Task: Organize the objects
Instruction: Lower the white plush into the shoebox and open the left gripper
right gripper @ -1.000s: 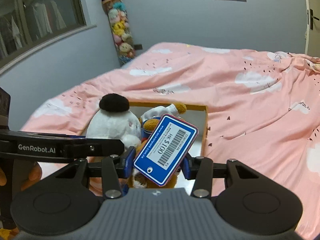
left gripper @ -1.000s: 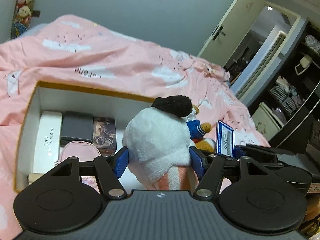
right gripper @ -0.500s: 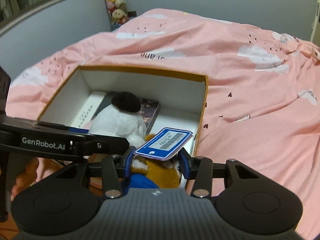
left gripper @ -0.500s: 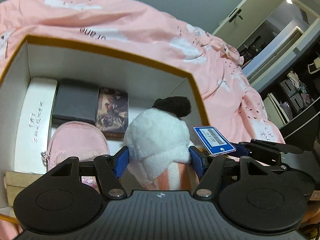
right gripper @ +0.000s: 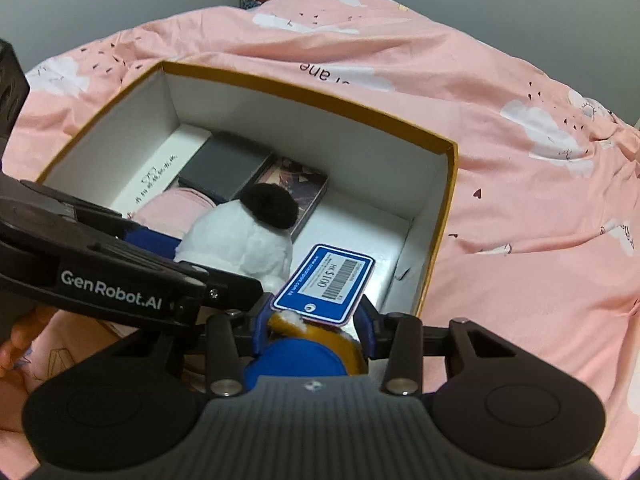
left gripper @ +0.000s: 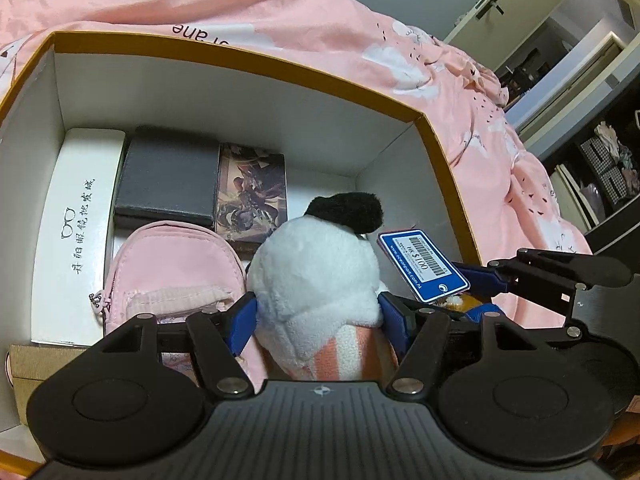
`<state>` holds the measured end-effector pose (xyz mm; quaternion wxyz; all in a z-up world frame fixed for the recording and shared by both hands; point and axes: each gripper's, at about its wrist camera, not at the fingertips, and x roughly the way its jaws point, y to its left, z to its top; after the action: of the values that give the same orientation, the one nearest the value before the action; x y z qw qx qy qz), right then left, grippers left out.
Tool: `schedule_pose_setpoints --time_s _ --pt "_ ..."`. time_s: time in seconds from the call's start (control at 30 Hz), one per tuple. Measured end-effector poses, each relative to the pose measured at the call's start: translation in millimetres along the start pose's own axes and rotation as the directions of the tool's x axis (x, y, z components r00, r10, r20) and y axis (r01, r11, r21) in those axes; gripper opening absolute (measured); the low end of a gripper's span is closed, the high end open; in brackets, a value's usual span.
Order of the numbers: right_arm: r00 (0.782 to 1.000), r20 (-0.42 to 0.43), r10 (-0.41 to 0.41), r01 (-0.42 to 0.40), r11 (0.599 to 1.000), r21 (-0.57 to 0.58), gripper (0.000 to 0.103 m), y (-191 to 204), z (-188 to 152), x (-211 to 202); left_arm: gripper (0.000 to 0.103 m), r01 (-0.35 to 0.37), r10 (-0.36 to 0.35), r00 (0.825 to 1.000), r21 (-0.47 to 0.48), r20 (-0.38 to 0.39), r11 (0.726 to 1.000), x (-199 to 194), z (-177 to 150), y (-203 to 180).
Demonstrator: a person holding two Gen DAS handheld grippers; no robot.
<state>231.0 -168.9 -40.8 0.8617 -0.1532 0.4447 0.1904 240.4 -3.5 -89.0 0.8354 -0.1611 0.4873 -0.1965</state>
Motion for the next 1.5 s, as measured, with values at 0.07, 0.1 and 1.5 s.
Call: schedule_pose_setpoints --time_s 0.07,0.1,1.5 --pt "1.0 -0.006 0.001 -0.001 1.0 -0.001 0.045 -1.2 -0.2 1.0 0.076 0.001 -0.001 1.0 0.004 0.002 1.0 -0.4 -1.1 -0.3" --pt "1.0 -0.006 0.001 -0.001 1.0 -0.003 0.046 -1.5 -0.7 0.4 0.077 0.002 -0.002 1.0 0.007 0.005 1.0 -0.6 -1.7 0.0" --pt "0.97 -0.202 0.136 -0.142 0.99 -0.019 0.033 -13.6 7.2 -16.5 0.049 -0.001 0.005 0.994 0.034 -0.107 0.999 -12.7 -0.1 -1.9"
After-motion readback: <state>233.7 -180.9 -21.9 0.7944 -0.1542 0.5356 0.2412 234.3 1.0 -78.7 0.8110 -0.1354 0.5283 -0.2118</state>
